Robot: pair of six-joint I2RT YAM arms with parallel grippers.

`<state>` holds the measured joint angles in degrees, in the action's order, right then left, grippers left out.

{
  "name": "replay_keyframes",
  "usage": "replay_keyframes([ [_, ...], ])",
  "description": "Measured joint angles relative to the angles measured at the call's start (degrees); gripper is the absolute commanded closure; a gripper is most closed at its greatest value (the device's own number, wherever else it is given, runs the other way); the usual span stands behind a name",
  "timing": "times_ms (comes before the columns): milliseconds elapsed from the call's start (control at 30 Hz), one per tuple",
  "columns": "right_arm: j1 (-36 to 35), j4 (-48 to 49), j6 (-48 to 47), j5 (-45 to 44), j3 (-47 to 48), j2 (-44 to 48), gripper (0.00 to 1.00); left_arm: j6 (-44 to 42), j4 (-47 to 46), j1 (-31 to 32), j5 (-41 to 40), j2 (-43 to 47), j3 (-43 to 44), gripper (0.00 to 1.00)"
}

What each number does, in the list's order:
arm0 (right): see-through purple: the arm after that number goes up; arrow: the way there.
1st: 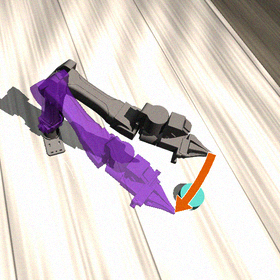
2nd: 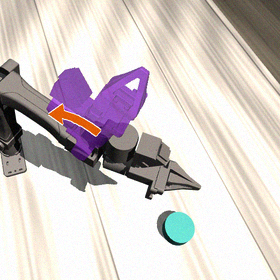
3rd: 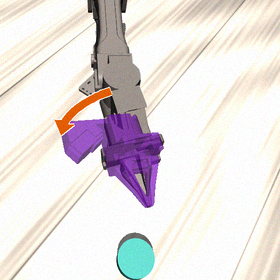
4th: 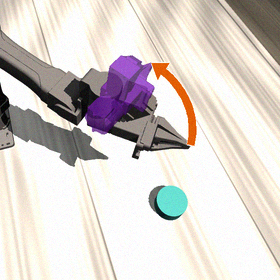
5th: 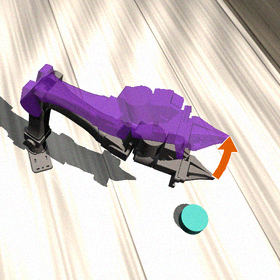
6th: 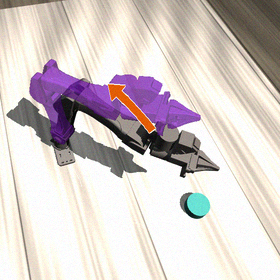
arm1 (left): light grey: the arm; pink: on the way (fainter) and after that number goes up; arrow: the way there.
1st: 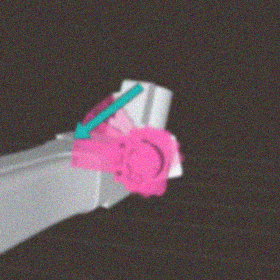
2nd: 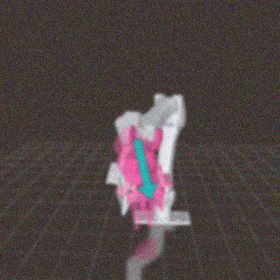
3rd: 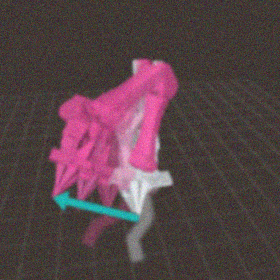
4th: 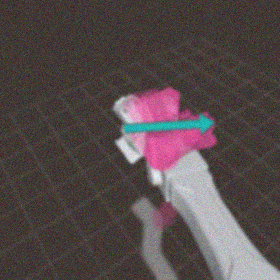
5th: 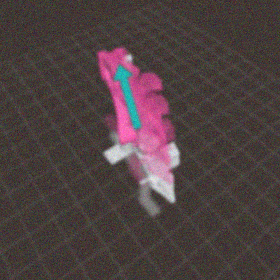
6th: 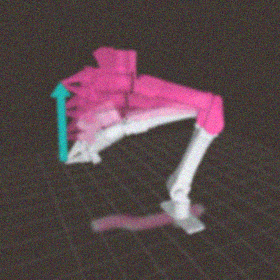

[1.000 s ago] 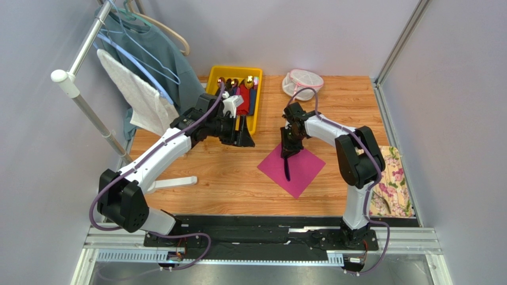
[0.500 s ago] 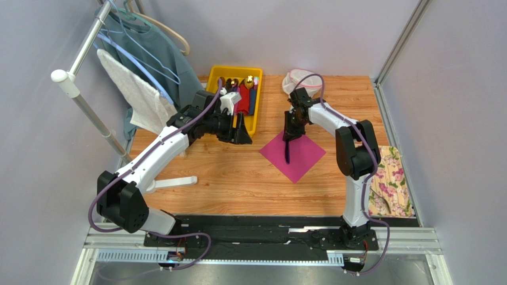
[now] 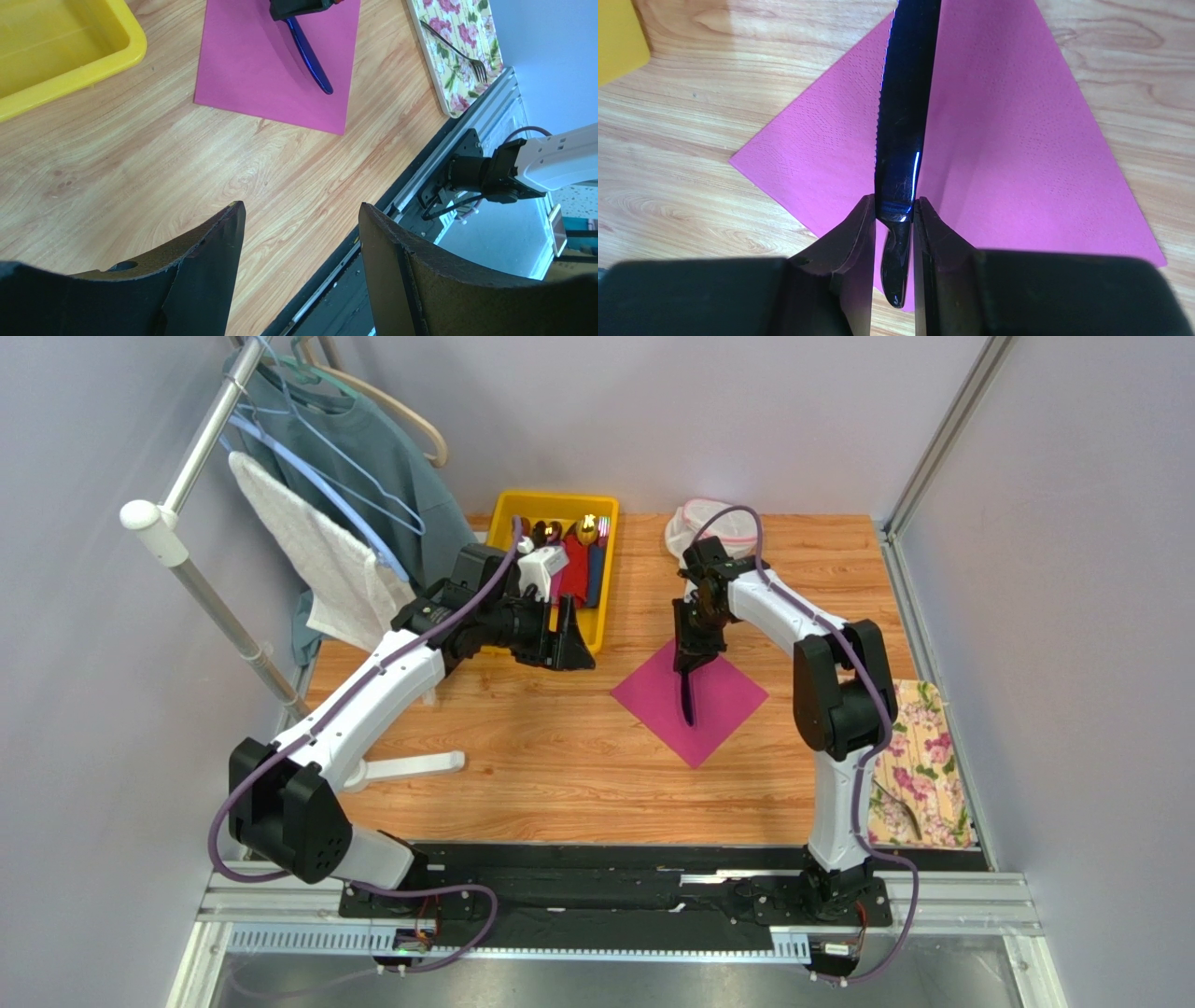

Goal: Place the utensils on the paper napkin and roll it up

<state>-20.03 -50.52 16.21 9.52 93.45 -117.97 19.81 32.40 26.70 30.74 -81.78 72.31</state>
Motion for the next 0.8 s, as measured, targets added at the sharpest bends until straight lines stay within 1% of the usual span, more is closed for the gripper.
replay_keyframes([
  [233,0.8,-0.7,0.0,-0.7,0.1,-0.1,1.0,0.3,0.0,-0.1,-0.6,0.0,0.0,0.3],
  [567,1.1,-0.9,0.2,-1.1,2.5,-3.8,1.0,0.4,0.0,-0.1,-1.3,-0.1,0.0,0.3],
  [800,1.1,-1.1,0.4,-1.1,3.4,-4.0,1.0,0.5,0.0,-0.1,-1.4,-0.1,0.0,0.3],
])
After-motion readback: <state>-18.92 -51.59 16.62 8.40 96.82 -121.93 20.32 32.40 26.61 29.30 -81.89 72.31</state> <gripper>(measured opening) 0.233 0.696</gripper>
